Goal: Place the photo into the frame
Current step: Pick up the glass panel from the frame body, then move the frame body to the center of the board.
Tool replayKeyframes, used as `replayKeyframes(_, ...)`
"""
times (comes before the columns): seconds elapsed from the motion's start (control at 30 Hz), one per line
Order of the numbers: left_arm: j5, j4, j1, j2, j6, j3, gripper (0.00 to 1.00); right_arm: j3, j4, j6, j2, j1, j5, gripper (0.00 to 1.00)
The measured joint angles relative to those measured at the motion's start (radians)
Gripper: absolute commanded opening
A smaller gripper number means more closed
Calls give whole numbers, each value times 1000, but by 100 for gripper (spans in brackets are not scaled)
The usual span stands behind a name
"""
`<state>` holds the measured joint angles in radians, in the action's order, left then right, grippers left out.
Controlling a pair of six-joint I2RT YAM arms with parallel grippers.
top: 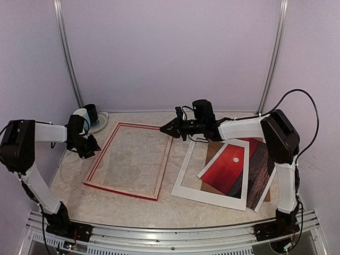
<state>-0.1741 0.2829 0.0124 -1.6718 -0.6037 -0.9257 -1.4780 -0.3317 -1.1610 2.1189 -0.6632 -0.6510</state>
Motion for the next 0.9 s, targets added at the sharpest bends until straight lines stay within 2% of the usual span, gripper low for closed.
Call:
replayKeyframes(0.23,30,24,5,-56,34,-29,40,-42,26,1,-10,11,-11,0)
replayKeyframes(0.43,50,26,36,-67,50,-39,27,-51,47,0,-12,45,-11,0)
replayKeyframes(0.6,61,24,63,-68,59,-41,23,-51,63,0,-23,64,-8,0)
replayKeyframes(0.9,58,14,117,-67,59,-37,23,-51,90,-4,-50,81,-7,0)
